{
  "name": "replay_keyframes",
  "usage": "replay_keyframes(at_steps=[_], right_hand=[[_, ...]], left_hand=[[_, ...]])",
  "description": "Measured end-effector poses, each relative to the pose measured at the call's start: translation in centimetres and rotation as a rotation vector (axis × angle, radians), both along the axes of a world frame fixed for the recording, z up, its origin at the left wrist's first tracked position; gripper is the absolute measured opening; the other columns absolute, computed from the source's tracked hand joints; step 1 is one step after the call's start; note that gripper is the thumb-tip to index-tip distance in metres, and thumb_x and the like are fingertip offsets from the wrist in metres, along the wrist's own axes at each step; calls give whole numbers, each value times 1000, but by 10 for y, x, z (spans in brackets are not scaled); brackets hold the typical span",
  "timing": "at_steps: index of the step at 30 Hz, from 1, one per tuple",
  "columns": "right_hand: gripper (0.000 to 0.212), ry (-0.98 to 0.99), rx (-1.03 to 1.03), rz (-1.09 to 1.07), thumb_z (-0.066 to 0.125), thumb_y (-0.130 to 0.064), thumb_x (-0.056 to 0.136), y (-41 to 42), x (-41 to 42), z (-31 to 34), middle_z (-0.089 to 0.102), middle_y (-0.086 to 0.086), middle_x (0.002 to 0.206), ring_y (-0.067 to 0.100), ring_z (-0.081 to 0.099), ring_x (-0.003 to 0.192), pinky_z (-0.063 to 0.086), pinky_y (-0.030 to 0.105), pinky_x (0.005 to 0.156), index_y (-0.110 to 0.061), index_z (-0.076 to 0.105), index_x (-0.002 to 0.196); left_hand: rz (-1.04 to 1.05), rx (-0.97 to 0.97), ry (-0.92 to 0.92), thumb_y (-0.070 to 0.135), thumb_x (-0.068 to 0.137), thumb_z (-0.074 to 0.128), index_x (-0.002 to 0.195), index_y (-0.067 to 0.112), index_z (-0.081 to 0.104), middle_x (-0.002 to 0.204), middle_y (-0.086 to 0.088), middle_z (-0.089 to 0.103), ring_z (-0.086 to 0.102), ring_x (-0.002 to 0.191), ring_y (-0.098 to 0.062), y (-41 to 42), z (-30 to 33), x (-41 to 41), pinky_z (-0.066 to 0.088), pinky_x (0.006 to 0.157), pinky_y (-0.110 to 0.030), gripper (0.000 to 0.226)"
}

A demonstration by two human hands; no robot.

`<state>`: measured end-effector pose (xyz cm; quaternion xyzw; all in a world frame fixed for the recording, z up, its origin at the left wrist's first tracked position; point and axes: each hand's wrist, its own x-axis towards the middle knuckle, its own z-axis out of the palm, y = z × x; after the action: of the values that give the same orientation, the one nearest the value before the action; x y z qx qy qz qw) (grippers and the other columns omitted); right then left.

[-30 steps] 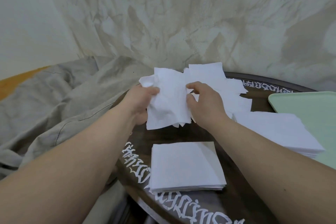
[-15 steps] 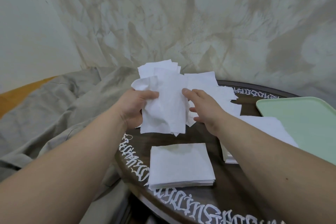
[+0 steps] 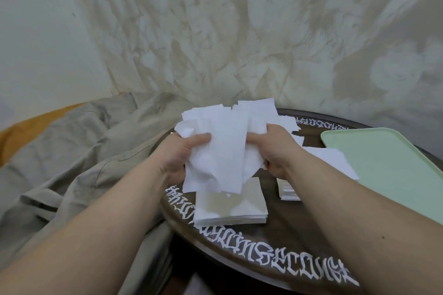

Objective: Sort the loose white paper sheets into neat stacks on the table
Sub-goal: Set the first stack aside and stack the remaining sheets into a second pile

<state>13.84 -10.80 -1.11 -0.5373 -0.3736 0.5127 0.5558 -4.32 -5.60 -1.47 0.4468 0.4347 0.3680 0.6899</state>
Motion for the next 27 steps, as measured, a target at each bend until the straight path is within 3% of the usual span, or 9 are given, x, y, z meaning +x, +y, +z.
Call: replay_keyframes(at_steps=[4, 7, 10, 14, 16, 19, 23, 27], right_hand=[[22, -6, 1, -40, 72, -6, 75, -20, 0, -8, 74, 10, 92, 28, 71, 81, 56, 34, 60, -7, 68, 97], [18, 15, 27, -89, 73, -9, 77, -34, -3, -14, 74, 7, 92, 26, 71, 82, 56, 36, 64, -10, 68, 95], [4, 42, 26, -150, 64, -16, 85, -43, -5, -21, 71, 5, 87, 24, 66, 76, 52, 38, 65, -12, 64, 86], [8, 184, -6, -206, 52, -16, 75, -52, -8, -33, 47, 9, 82, 24, 44, 74, 37, 34, 66, -15, 51, 82], [7, 208, -33, -199, 47, -7, 79, -57, -8, -40, 44, 10, 82, 24, 44, 75, 37, 34, 66, -14, 49, 80], [14, 143, -32, -148, 54, -1, 83, -61, -5, -48, 49, 12, 75, 25, 49, 72, 41, 38, 71, -10, 51, 73], [20, 94, -17, -103, 62, -7, 87, -64, -1, -56, 62, 4, 72, 16, 59, 63, 47, 27, 59, -12, 59, 69], [6, 21, -1, -74, 64, -7, 86, -64, 0, -57, 74, 5, 91, 22, 70, 83, 55, 32, 77, -8, 70, 89]], left_hand=[[78, 49, 33, 6, 83, 68, 94, 8, 69, 96, -15, 73, 70, 81, -30, -26, -12, 3, 56, 76, -45, 11], [158, 106, 57, 5, 85, 67, 89, 6, 68, 90, -15, 73, 70, 77, -29, -43, -19, 6, 57, 77, -43, 5], [225, 117, 34, 6, 88, 64, 90, 9, 66, 91, -12, 72, 69, 80, -30, -55, -25, 4, 56, 77, -45, 4], [267, 85, 19, 7, 91, 61, 91, 11, 66, 88, -10, 73, 69, 78, -29, -64, -41, -7, 56, 75, -47, 6], [289, 59, 20, 8, 91, 61, 92, 11, 66, 93, -12, 72, 69, 80, -31, -65, -48, -12, 56, 76, -48, 6], [337, 47, -4, 8, 92, 60, 91, 12, 65, 95, -12, 71, 68, 79, -29, -62, -52, -19, 55, 75, -46, 7], [336, 41, -15, 9, 92, 60, 100, 13, 65, 105, -12, 70, 68, 92, -32, -61, -59, -25, 55, 82, -51, 10], [294, 48, 40, 10, 90, 62, 97, 10, 66, 97, -10, 73, 71, 80, -25, -64, -66, -29, 58, 69, -40, 7]])
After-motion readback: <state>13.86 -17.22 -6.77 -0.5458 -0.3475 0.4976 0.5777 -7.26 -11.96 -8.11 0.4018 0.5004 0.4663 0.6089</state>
